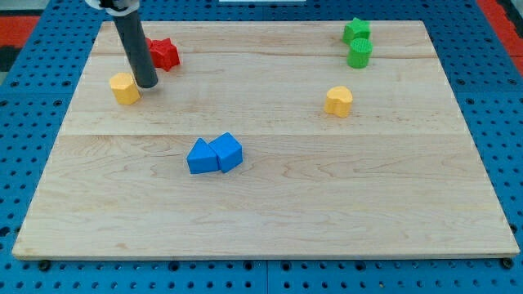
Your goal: Place the red star above the red circle
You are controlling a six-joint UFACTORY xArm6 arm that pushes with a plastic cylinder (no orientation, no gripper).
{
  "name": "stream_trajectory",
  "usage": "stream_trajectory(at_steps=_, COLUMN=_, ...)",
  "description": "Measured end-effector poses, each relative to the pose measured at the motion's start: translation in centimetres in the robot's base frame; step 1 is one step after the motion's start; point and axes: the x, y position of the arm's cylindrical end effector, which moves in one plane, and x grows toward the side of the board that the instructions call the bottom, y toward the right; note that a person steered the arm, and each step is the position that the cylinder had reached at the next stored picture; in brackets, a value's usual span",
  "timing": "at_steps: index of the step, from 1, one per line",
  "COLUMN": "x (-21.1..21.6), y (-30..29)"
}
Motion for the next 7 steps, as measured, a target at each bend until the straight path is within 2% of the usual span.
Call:
stream_trajectory(at_steps=1, x=-1.1, y=1.4)
stream_trajectory(at_steps=4, x=-8.4, y=1.4)
stream_trajectory(at_steps=7, x=-12.5, y=1.2)
